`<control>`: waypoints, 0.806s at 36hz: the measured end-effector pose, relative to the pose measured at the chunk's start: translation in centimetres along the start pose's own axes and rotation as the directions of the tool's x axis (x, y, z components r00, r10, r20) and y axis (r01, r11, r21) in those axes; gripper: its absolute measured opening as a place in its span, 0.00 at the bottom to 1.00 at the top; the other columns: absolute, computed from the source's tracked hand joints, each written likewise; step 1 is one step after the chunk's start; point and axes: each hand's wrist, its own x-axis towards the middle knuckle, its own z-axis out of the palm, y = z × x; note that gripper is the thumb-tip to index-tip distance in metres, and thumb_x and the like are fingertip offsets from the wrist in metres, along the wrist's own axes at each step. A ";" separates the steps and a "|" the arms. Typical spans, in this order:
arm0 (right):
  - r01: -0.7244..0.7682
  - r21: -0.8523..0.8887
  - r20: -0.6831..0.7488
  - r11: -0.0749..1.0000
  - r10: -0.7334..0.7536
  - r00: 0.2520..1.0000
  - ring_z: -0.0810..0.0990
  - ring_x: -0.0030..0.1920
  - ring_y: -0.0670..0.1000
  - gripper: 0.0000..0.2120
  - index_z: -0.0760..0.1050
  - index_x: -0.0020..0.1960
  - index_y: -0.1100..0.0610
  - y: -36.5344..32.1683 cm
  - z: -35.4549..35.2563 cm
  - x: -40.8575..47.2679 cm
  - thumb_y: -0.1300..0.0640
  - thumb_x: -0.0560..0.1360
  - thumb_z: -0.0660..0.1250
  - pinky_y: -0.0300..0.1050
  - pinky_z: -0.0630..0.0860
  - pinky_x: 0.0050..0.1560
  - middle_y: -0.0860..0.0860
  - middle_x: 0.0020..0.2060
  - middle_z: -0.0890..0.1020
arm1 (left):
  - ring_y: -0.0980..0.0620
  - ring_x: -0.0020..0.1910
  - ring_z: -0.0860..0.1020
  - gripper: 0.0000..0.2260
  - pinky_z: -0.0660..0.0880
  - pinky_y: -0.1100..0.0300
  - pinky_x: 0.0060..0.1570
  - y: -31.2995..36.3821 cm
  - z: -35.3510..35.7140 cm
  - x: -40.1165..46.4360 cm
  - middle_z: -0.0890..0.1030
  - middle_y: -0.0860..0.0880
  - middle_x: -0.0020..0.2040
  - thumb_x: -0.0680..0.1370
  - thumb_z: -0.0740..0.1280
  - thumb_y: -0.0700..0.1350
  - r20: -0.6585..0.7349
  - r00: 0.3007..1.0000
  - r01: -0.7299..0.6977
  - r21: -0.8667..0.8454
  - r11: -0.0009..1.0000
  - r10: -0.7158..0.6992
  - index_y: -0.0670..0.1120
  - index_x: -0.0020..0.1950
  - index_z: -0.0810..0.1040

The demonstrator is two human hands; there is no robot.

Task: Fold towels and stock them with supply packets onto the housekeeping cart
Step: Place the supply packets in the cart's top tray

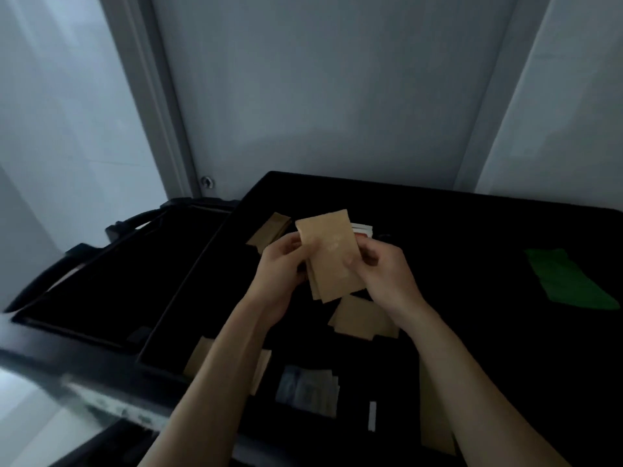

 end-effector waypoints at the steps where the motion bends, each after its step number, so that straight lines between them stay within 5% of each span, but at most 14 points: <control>1: 0.010 0.011 0.006 1.000 -0.010 1.000 0.83 0.48 0.41 0.11 0.81 0.60 0.54 0.1 -0.2 -0.6 0.62 0.80 0.66 0.33 0.78 0.43 0.46 0.51 0.85 | 0.44 0.52 0.84 0.09 0.82 0.51 0.51 -0.1 -0.2 -0.8 0.85 0.43 0.53 0.79 0.68 0.38 -0.025 1.000 -0.015 0.028 0.999 0.015 0.40 0.59 0.80; 9: -0.018 0.100 0.087 0.995 0.010 0.996 0.83 0.47 0.39 0.12 0.81 0.54 0.44 0.4 -1.1 -5.9 0.60 0.81 0.65 0.33 0.78 0.43 0.42 0.47 0.86 | 0.40 0.52 0.84 0.14 0.82 0.48 0.48 -1.6 -0.5 -7.6 0.82 0.36 0.55 0.75 0.72 0.34 -0.104 0.994 -0.029 0.058 0.998 0.035 0.37 0.59 0.78; 14: -0.058 0.122 0.104 0.991 0.045 0.994 0.84 0.49 0.42 0.11 0.82 0.58 0.49 0.0 -1.3 -7.7 0.60 0.81 0.65 0.40 0.80 0.51 0.44 0.49 0.86 | 0.39 0.54 0.83 0.15 0.82 0.46 0.50 -1.9 -0.8 -10.2 0.82 0.35 0.56 0.74 0.73 0.33 -0.104 0.994 -0.039 0.071 0.997 0.047 0.36 0.60 0.78; 18: -0.020 0.161 0.096 0.987 0.005 0.995 0.84 0.47 0.41 0.11 0.82 0.51 0.44 -0.8 -0.7 -8.2 0.60 0.80 0.66 0.35 0.79 0.45 0.43 0.45 0.86 | 0.40 0.51 0.84 0.11 0.83 0.48 0.47 -0.7 -1.3 -11.3 0.84 0.36 0.52 0.77 0.70 0.35 -0.091 0.995 -0.034 0.108 0.994 0.044 0.36 0.59 0.78; 25: 0.097 0.104 0.019 0.990 -0.099 0.995 0.82 0.44 0.35 0.12 0.81 0.47 0.41 -3.5 3.8 -6.2 0.59 0.79 0.67 0.28 0.75 0.40 0.35 0.40 0.83 | 0.42 0.46 0.85 0.08 0.83 0.52 0.47 3.5 -6.0 -11.0 0.86 0.40 0.46 0.78 0.71 0.41 -0.175 0.961 -0.139 0.361 0.922 0.214 0.42 0.57 0.82; 29: 0.118 -0.012 0.047 0.993 -0.117 0.992 0.79 0.43 0.31 0.09 0.84 0.53 0.49 -3.2 8.3 -5.2 0.59 0.79 0.66 0.24 0.72 0.37 0.34 0.41 0.81 | 0.51 0.44 0.85 0.05 0.81 0.59 0.47 4.0 -10.2 -10.3 0.86 0.49 0.43 0.76 0.74 0.45 -0.237 0.930 -0.077 0.622 0.780 0.281 0.48 0.50 0.85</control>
